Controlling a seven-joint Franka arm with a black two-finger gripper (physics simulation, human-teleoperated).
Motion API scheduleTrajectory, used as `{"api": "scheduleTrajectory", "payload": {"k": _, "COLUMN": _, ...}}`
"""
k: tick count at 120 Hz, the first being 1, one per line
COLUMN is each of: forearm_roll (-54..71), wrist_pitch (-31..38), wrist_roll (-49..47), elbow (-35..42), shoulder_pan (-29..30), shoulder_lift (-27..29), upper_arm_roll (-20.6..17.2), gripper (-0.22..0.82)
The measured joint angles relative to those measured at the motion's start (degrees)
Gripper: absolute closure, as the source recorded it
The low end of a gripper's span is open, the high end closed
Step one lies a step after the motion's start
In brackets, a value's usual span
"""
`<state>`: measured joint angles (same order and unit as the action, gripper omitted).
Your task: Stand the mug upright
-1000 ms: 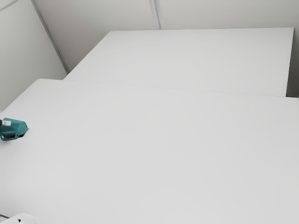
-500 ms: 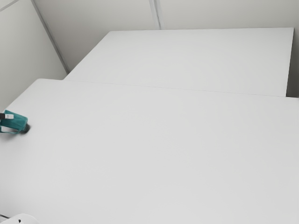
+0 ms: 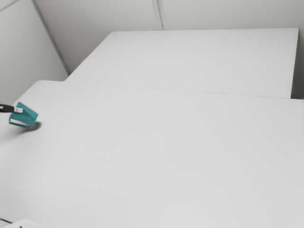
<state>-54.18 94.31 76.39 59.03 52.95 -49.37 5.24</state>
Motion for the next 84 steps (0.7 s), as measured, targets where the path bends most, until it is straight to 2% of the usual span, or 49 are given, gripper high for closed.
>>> {"api": "scheduleTrajectory", "payload": {"k": 19, "forearm_roll": 8.01, "wrist_pitch": 3.33, "wrist_roll": -3.20, "elbow": 10.44, "shoulder_pan": -6.62, "shoulder_lift": 11.14, "upper_arm_roll": 0.17, "gripper": 0.76}}
{"api": "scheduleTrajectory", "payload": {"k": 42, "forearm_roll": 24.79, "wrist_pitch": 12.60, "wrist_roll": -11.63, "elbow": 27.74, "shoulder_pan": -18.12, "shoulder_lift": 26.44, "upper_arm_roll": 0.04, "gripper": 0.76}}
{"api": "scheduleTrajectory", "payload": {"k": 69, "forearm_roll": 40.94, "wrist_pitch": 24.81, "wrist_roll": -24.77, "elbow": 44.11, "shoulder_pan": -29.41, "shoulder_lift": 38.92, "upper_arm_roll": -0.24, "gripper": 0.77}}
{"api": "scheduleTrajectory", "payload": {"k": 84, "forearm_roll": 50.20, "wrist_pitch": 29.26, "wrist_roll": -34.69, "elbow": 52.21, "shoulder_pan": -34.56, "shoulder_lift": 45.66, "upper_arm_roll": -1.59, "gripper": 0.77}}
